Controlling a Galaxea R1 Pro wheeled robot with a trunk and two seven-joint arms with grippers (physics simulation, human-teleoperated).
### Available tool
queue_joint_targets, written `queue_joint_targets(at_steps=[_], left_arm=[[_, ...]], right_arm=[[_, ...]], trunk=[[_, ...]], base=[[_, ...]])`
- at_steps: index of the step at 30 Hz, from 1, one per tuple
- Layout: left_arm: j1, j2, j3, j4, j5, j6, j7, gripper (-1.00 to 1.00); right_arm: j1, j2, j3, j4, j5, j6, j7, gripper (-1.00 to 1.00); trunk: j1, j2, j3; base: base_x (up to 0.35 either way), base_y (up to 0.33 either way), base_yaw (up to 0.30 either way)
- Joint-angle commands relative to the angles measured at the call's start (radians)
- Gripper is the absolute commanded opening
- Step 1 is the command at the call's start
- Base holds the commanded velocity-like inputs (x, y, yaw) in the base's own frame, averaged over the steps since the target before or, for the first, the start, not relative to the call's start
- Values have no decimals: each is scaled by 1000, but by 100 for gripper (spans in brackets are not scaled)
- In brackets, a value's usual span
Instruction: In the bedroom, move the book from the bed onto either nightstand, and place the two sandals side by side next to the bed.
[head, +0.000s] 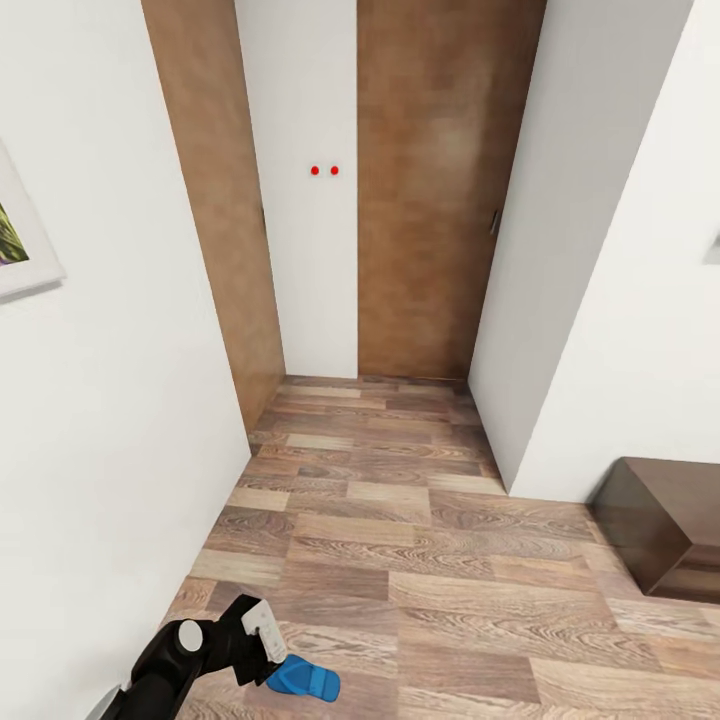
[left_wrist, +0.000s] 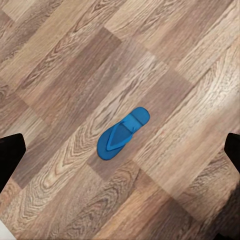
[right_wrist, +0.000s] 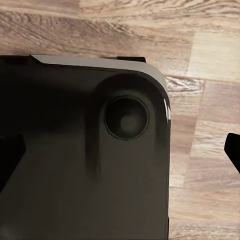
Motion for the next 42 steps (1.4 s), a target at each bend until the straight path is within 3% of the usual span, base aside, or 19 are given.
queue_joint_targets(at_steps=[1, 38, 42], left_arm=[[0, 1, -2, -2, -3, 7, -4, 100], [0, 1, -3, 0, -3, 5, 0, 100], [0, 1, -3, 0, -3, 5, 0, 100]], right_arm=[[0, 0, 2, 0, -1, -2, -2, 100], [0, -1, 0, -4, -1, -4, -3, 100], [0, -19, -5, -113, -1, -20, -7, 100]], trunk=[[4, -8, -4], [146, -267, -120], [161, -295, -133]], base=[[0, 0, 0], [0, 0, 0], [0, 0, 0]])
